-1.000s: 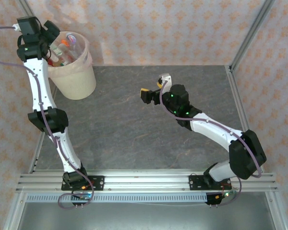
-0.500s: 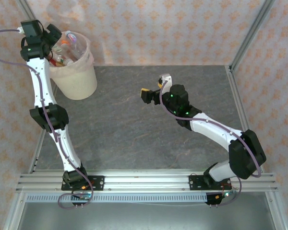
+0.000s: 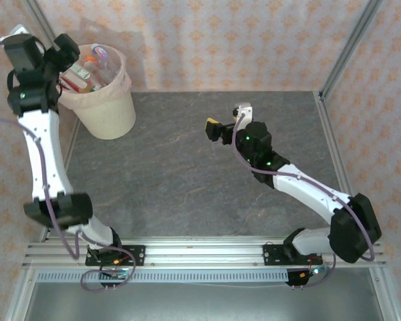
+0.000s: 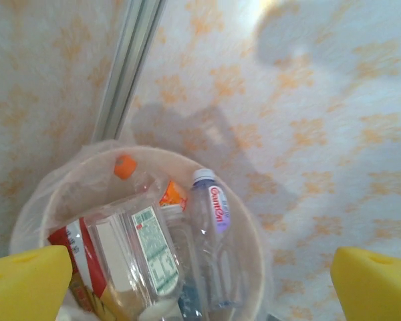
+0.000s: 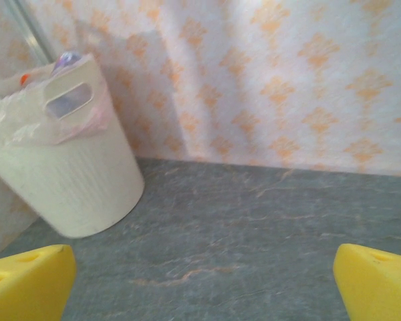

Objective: Put the plastic bottles in the bin

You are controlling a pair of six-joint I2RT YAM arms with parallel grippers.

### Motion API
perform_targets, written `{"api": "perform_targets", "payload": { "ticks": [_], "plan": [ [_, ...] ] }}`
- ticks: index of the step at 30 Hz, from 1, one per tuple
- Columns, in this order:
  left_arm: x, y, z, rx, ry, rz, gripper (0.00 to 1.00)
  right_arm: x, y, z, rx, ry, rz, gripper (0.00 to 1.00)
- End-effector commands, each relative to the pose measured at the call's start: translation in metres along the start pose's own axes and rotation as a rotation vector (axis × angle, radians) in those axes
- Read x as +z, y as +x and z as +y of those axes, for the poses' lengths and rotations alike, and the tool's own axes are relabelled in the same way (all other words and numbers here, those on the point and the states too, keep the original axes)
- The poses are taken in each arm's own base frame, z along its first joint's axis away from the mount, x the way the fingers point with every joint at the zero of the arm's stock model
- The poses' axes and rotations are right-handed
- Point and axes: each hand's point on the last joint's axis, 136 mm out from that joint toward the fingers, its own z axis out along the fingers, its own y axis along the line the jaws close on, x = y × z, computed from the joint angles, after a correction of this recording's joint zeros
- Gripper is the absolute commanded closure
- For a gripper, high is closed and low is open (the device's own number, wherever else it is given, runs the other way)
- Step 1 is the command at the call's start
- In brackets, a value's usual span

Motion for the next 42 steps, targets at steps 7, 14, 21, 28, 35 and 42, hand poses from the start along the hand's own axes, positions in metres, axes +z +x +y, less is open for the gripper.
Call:
{"api": "perform_targets", "payload": {
  "ticks": [7,14,21,28,35,42],
  "plan": [
    [-0.101,0.056,-0.036,0.057,0.166,-0.127,0.0,-0.059,-0.027,-0.082,-0.008,0.412,-0.098,0.01],
    [-0.128,0.143,-0.002,-0.051,0.199,-0.126,0.0,-0.103,-0.01,-0.157,-0.032,0.737,-0.079,0.01],
    [-0.092,0.239,0.098,0.105,-0.182,-0.031,0.0,-0.13,0.03,-0.219,0.022,0.958,-0.041,0.01],
    [-0.056,0.303,0.13,0.283,-0.248,0.053,0.0,-0.127,0.08,-0.268,0.069,1.007,0.069,0.01],
    [-0.01,0.363,0.111,0.42,-0.106,0.273,0.0,-0.116,0.11,-0.291,0.081,0.986,0.154,0.01],
    [0.009,0.383,0.09,0.487,0.046,0.26,0.0,-0.098,0.125,-0.29,0.06,0.854,0.202,0.01]
  ]
}}
